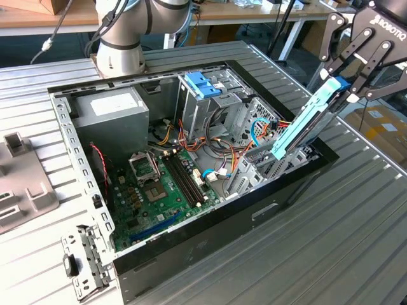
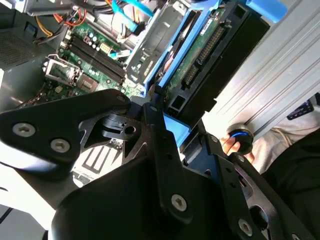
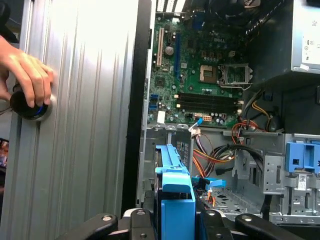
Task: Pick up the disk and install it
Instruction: 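Pick up the disk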
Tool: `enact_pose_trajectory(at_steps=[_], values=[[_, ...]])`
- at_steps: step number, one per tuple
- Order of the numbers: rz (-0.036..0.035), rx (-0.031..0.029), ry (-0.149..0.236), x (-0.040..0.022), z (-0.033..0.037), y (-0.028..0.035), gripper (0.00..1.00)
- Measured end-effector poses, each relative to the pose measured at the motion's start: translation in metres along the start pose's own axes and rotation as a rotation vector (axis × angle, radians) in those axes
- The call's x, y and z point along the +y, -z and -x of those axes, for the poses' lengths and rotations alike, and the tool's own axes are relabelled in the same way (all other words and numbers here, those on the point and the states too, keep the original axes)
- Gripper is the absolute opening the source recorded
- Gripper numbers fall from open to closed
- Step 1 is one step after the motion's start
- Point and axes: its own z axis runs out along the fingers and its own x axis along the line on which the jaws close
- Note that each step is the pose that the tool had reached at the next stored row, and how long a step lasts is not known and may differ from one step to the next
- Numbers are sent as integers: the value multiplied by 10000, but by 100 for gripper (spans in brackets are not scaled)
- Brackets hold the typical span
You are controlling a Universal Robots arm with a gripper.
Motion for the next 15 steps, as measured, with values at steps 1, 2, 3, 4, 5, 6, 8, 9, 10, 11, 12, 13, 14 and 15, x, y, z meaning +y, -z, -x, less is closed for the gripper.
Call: enact_pose_trajectory(at_steps=[1,2,3,4,5,6,8,9,10,11,12,13,14,15], values=[[12,-3,-1,-30,-7,2,37],[26,-8,-1,-68,-17,4,37],[41,-11,-2,-107,-25,8,37],[55,-15,-3,-145,-33,10,37],[74,-21,-5,-195,-43,14,37],[103,-27,-5,-274,-56,19,37],[146,-36,-9,-390,-72,28,37],[157,-42,-9,-422,-76,30,37],[168,-50,-9,-455,-81,32,37],[173,-55,-9,-473,-83,34,37],[173,-57,-10,-477,-83,34,37],[174,-58,-11,-477,-83,34,37],[174,-59,-9,-480,-83,35,37],[174,-61,-9,-482,-84,34,37]])
